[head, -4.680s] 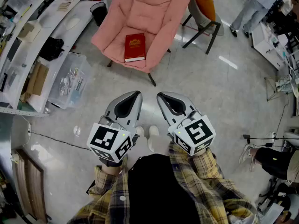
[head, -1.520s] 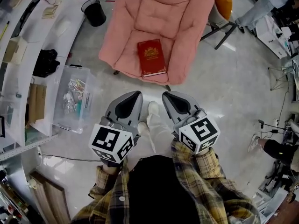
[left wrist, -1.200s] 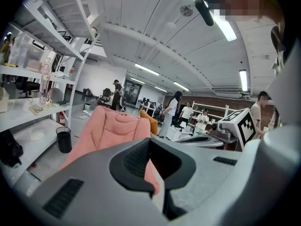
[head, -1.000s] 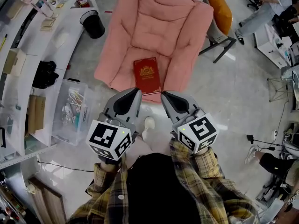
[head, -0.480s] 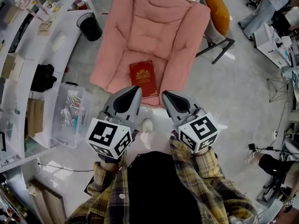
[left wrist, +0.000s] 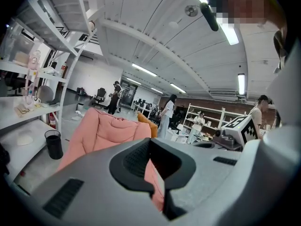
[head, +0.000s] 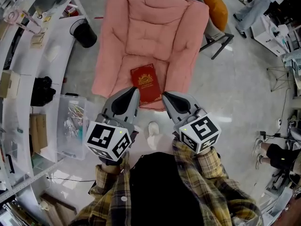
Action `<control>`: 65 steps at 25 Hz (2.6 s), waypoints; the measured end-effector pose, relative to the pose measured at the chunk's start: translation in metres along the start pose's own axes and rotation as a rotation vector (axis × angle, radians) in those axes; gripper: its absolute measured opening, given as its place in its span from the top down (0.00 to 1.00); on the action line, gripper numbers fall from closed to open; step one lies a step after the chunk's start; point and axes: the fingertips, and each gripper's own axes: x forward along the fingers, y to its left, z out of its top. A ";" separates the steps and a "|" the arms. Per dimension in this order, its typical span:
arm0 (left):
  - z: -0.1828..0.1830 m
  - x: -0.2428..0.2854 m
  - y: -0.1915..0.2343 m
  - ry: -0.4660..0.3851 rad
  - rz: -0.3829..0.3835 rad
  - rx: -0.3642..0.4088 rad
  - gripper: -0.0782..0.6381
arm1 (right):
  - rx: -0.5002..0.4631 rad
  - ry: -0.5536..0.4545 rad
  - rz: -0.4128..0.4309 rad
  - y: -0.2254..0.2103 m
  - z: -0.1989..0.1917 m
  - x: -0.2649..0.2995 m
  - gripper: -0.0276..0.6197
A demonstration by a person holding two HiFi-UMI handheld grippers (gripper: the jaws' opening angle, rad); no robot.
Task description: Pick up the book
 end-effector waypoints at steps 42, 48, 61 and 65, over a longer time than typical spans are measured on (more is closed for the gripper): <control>-0.181 0.116 0.153 0.561 -0.373 -0.185 0.89 | 0.403 0.133 -0.427 -0.070 -0.122 0.136 0.93; -0.245 0.129 0.159 0.634 -0.366 -0.222 0.89 | 0.415 0.161 -0.419 -0.096 -0.165 0.149 0.93; -0.372 0.129 0.181 0.761 -0.298 -0.379 0.88 | 0.451 0.167 -0.401 -0.122 -0.222 0.173 0.93; -0.399 0.125 0.183 0.795 -0.286 -0.432 0.84 | 0.461 0.178 -0.398 -0.124 -0.233 0.172 0.93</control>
